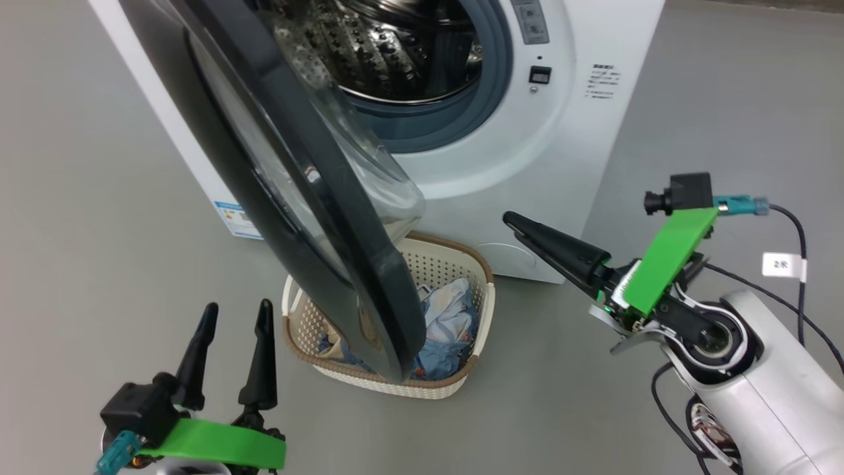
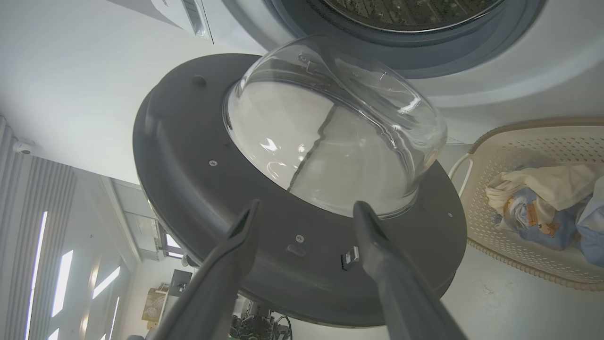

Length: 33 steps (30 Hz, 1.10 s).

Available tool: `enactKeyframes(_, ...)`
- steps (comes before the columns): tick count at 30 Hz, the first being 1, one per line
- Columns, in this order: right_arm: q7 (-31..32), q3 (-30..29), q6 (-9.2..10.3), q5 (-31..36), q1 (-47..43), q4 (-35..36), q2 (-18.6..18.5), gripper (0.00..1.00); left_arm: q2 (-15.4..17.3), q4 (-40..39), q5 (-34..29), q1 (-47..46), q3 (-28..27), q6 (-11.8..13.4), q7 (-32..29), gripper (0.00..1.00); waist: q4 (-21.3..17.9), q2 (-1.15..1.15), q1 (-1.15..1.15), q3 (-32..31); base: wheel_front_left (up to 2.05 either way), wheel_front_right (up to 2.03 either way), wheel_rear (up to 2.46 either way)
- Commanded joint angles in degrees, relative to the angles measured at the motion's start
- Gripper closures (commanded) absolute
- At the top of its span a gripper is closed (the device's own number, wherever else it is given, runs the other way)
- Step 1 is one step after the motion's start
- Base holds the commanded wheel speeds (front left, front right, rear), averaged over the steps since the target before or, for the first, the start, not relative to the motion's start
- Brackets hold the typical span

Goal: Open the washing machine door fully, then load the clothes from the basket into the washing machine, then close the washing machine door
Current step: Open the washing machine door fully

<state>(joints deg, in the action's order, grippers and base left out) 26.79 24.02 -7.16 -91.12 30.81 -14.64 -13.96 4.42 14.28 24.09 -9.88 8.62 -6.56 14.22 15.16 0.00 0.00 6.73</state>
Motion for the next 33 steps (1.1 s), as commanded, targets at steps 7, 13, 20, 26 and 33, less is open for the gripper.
enactKeyframes(7,-4.0,-2.8,-0.33,1.5,-5.2,4.3,-2.5,0.0,2.2,-3.0,-0.2,1.0,-3.6,0.5,0.8,0.0,-3.6,0.0,0.0,-0.4,0.0,0.0,0.0)
enactKeyframes(13,-7.7,-5.3,-0.33,2.3,-9.0,6.2,-4.4,0.0,2.8,-3.9,0.0,2.1,-4.2,1.1,0.8,0.0,-5.3,0.0,0.0,-0.6,0.0,0.0,0.0)
enactKeyframes(20,-12.5,-6.7,-0.33,4.7,-13.5,7.7,-6.4,0.0,3.4,-4.9,0.4,2.8,-4.5,1.6,0.5,0.0,-6.6,0.0,0.0,-0.7,0.0,0.0,0.0)
enactKeyframes(26,-17.9,-7.3,-0.33,7.5,-17.4,8.9,-8.5,0.0,3.9,-5.6,0.7,3.1,-4.7,2.0,0.3,0.0,-7.1,0.0,0.0,-0.6,0.0,0.0,0.0)
enactKeyframes(33,-23.2,-8.1,-0.33,8.2,-21.6,10.3,-10.0,0.0,4.2,-6.0,1.0,3.7,-4.8,2.4,0.3,0.0,-7.5,0.0,0.0,-0.8,0.0,0.0,0.0)
